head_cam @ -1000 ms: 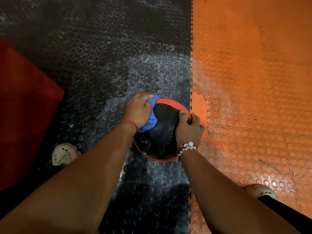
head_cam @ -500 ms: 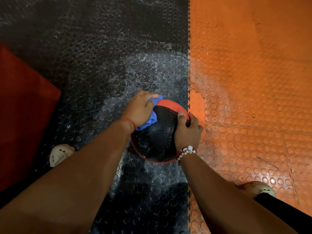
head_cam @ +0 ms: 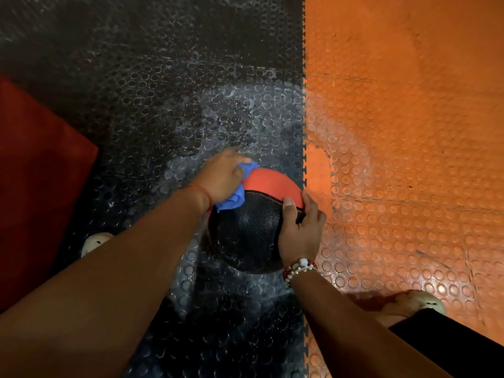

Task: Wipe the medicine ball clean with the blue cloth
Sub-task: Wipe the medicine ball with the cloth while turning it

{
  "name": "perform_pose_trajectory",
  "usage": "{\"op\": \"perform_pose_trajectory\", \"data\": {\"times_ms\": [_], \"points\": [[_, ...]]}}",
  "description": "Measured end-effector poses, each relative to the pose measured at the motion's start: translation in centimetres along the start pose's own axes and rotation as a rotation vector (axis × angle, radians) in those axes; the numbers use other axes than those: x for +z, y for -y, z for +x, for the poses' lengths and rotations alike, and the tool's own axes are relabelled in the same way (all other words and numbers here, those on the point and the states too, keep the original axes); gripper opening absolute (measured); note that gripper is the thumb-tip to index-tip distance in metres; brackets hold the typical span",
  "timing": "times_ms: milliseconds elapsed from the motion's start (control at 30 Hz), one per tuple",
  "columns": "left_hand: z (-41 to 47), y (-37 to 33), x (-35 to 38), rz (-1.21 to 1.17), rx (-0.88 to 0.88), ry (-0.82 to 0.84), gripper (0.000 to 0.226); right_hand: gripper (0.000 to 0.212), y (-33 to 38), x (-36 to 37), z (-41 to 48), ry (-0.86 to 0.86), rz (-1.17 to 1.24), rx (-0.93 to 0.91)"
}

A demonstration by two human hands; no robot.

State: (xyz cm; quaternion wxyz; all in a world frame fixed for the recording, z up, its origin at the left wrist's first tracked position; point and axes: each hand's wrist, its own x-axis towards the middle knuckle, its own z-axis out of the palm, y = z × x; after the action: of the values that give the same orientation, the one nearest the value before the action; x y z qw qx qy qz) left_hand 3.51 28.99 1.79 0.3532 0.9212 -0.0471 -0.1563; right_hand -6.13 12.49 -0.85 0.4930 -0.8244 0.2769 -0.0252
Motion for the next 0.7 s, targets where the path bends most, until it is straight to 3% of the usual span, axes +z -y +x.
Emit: {"op": "perform_pose_trajectory", "data": {"times_ms": [67, 133, 233, 300, 367, 433, 533, 633, 700], "points": [[-0.3, 1.0, -0.2, -0.085, -0.145, -0.009, 0.035, 0.072, -0.2, -0.1, -0.2, 0.004, 0.007, -0.002], [-1.6, 0.8, 0.6, -0.156, -0.124, -0.093, 0.033, 0.075, -0.3, -0.2, -0.1, 0.012, 0.002, 0.000], [-3.4, -0.6, 1.7, -0.111, 0.128, -0.171, 0.035, 0.076, -0.4, -0.2, 0.0, 0.011, -0.001, -0.009], [-3.7, -1.7, 1.9, -0.011, 0.337, -0.118, 0.039, 0.075, -0.4, 0.0, -0.1, 0.007, -0.008, -0.028], [-3.6, -2.6, 2.1, 0.069, 0.409, -0.043, 0.040, 0.073, -0.4, 0.2, -0.3, 0.000, -0.014, -0.046], [-2.7, -2.6, 1.9, 0.069, 0.360, -0.023, 0.040, 0.073, -0.3, 0.3, -0.5, -0.011, -0.007, -0.052], [-0.7, -2.0, 1.1, 0.022, 0.120, -0.026, 0.036, 0.071, -0.2, 0.3, -0.5, -0.013, -0.012, -0.039], [-0.1, -1.5, 1.1, -0.016, -0.042, -0.115, 0.034, 0.059, 0.2, 0.3, 0.3, 0.012, -0.036, -0.006], [-0.9, -1.8, 1.5, 0.007, -0.046, -0.209, 0.034, 0.055, 0.4, 0.4, 1.1, 0.029, -0.051, 0.017]]}}
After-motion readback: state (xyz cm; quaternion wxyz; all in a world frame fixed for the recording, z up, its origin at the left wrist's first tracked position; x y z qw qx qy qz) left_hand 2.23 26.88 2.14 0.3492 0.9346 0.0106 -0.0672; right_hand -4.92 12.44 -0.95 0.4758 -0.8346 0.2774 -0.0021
